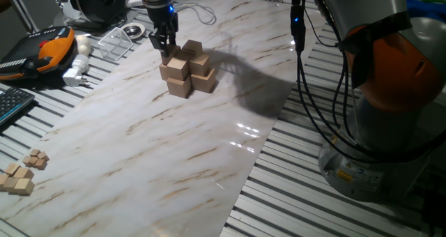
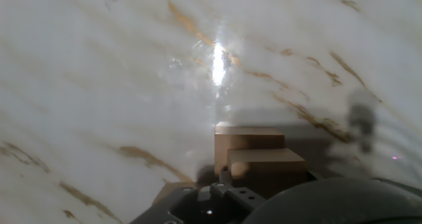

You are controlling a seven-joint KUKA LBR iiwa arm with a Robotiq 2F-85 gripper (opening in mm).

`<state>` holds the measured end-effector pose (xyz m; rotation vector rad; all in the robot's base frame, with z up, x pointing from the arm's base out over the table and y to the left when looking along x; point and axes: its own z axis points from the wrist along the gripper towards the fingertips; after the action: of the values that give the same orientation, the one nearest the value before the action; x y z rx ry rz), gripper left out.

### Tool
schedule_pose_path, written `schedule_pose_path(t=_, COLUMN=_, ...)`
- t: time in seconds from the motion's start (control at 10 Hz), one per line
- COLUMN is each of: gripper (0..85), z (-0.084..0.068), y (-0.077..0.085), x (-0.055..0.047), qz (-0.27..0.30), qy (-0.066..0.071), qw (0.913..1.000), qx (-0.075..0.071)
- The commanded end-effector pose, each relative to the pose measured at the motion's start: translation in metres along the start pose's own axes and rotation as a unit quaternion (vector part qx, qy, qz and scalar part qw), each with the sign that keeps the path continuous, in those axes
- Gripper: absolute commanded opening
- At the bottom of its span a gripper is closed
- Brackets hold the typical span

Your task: Stack the blocks into a cross shape

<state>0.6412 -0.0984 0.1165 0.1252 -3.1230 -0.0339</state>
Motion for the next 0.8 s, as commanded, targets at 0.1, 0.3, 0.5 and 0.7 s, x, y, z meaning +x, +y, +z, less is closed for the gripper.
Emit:
schedule_pose_path(t=0.1, gripper=0.0, z=0.0001, y=0.0003, x=-0.0001, qz=0.003, qy=0.002, qw=1.0, qx=0.002)
schedule_pose_path(t=0.3, gripper=0.0, z=0.0004, y=0.001, x=-0.0004, qz=0.007, qy=0.004, qw=1.0, qx=-0.003)
schedule_pose_path(t=0.5, gripper=0.0, z=0.0009, y=0.0016, x=-0.0008, qz=0.01, qy=0.003, qw=0.9999, qx=-0.005)
schedule_pose_path(t=0.7, gripper=0.0, z=0.0014, y=0.0024, x=-0.0012, qz=0.012, qy=-0.001, qw=0.9999, qx=-0.002)
